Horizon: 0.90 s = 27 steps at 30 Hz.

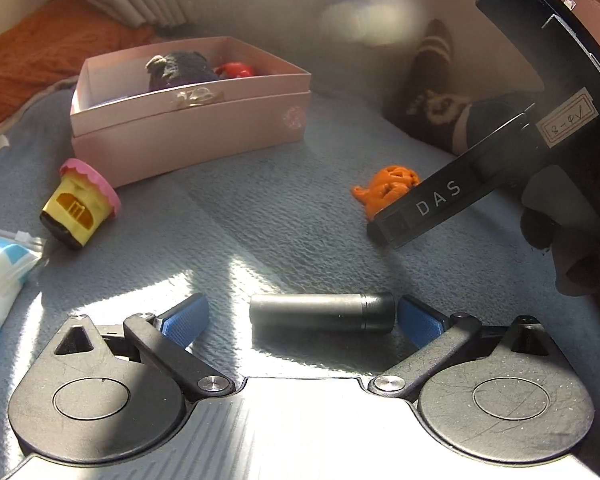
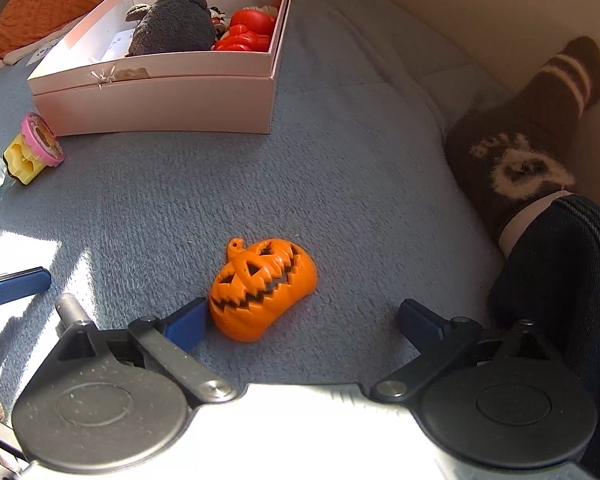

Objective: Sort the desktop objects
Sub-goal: 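Lift the black cylinder with the left tool while the right tool hovers over the pumpkin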

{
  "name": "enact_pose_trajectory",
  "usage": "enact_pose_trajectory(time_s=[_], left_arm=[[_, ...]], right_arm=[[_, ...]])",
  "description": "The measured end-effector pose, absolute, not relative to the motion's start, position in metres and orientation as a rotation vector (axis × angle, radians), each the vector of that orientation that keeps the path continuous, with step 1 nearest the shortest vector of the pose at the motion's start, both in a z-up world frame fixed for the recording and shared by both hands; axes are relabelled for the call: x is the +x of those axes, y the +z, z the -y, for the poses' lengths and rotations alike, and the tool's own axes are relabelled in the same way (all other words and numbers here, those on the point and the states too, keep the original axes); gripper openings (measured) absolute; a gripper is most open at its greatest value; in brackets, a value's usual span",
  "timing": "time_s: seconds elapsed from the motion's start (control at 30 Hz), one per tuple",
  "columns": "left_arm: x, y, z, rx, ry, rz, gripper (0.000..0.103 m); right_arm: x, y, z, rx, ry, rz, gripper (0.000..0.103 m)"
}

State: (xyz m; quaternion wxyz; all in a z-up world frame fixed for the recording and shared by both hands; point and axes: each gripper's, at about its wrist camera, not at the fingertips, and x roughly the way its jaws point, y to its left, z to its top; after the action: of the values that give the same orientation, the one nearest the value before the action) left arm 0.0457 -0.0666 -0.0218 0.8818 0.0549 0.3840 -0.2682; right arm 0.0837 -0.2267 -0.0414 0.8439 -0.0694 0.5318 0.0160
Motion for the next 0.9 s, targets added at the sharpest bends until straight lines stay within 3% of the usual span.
enact_pose_trajectory(time_s=[0.37, 0.57, 0.9], left_arm=[[0.053, -0.018, 0.055, 0.247, -0.322, -0.759, 0.103], [0.071, -0.021, 0.031, 0.147, -0.198, -0.834, 0.103], [0.069, -0.020, 0.034, 0.105, -0.245, -0.803, 0.103]], right_arm=[[0.083, -0.039, 0.232, -0.057, 0.038, -1.149, 0.103], [0.076, -0.045, 0.230, -0.022, 0.003, -1.129, 0.103], [0.071, -0.048, 0.222, -0.018, -0.017, -1.105, 0.103]])
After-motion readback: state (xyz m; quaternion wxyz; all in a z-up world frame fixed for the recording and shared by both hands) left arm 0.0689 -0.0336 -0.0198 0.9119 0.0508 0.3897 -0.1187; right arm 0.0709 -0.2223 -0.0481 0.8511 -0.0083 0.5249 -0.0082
